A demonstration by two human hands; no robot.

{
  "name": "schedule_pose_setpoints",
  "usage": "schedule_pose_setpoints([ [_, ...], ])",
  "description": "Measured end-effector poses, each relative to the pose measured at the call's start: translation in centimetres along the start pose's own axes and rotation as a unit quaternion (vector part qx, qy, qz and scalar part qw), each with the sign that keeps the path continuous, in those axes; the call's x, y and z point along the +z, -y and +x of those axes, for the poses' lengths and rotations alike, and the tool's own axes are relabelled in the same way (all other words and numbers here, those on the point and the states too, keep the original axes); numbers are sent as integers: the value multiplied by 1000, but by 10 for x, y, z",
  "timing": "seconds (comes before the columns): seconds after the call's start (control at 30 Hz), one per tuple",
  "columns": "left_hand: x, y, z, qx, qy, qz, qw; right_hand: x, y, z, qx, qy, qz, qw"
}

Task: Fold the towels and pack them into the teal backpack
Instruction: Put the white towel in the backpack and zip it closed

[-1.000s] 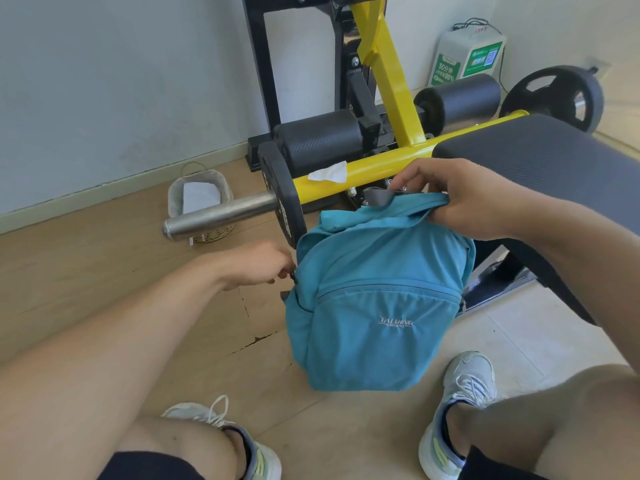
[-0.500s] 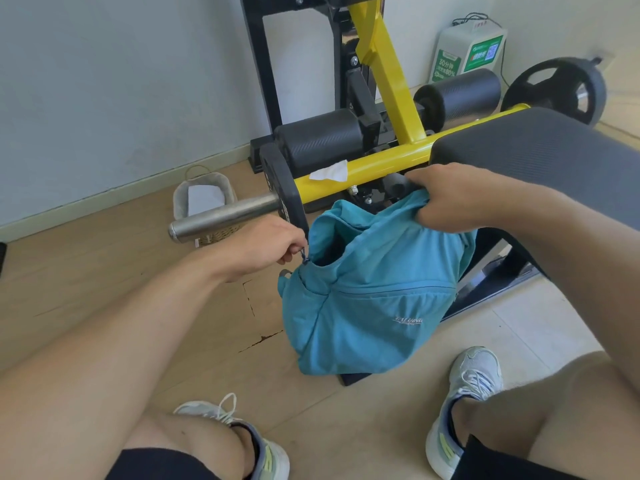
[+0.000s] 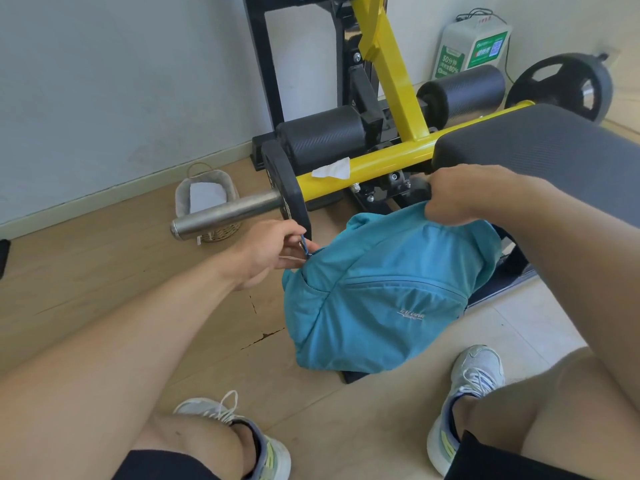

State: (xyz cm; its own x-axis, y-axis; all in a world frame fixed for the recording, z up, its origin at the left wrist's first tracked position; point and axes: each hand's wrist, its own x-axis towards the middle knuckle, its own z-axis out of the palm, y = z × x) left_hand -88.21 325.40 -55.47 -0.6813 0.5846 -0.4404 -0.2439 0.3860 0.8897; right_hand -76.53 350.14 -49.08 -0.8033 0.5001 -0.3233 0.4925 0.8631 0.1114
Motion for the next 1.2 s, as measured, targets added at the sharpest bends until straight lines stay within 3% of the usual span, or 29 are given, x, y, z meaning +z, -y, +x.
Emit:
schedule_pose_setpoints([
  [0.1, 11, -2, -4, 7, 11, 33, 999, 7, 4, 5, -21, 4, -34, 999],
  [0.2, 18, -6, -6, 11, 26, 38, 999, 18, 22, 2, -184, -15, -40, 982],
  [0.3, 22, -8, -7, 34, 38, 62, 997, 35, 58, -9, -300, -38, 47, 952],
  [0.53, 26, -11, -7, 84, -3, 174, 981, 72, 103, 3, -215, -126, 126, 960],
  [0.7, 14, -5, 6, 41, -20, 99, 994, 80, 101, -1, -219, -125, 180, 951],
  [0.87, 14, 20, 10, 52, 74, 302, 949, 79, 104, -9, -206, -130, 179, 953],
  [0.97, 25, 25, 18, 120, 18, 325, 938, 78, 104, -13, -190, -169, 168, 952],
  [1.2, 27, 22, 26, 141, -16, 365, 920, 77, 89, -6, -109, -213, 184, 954],
])
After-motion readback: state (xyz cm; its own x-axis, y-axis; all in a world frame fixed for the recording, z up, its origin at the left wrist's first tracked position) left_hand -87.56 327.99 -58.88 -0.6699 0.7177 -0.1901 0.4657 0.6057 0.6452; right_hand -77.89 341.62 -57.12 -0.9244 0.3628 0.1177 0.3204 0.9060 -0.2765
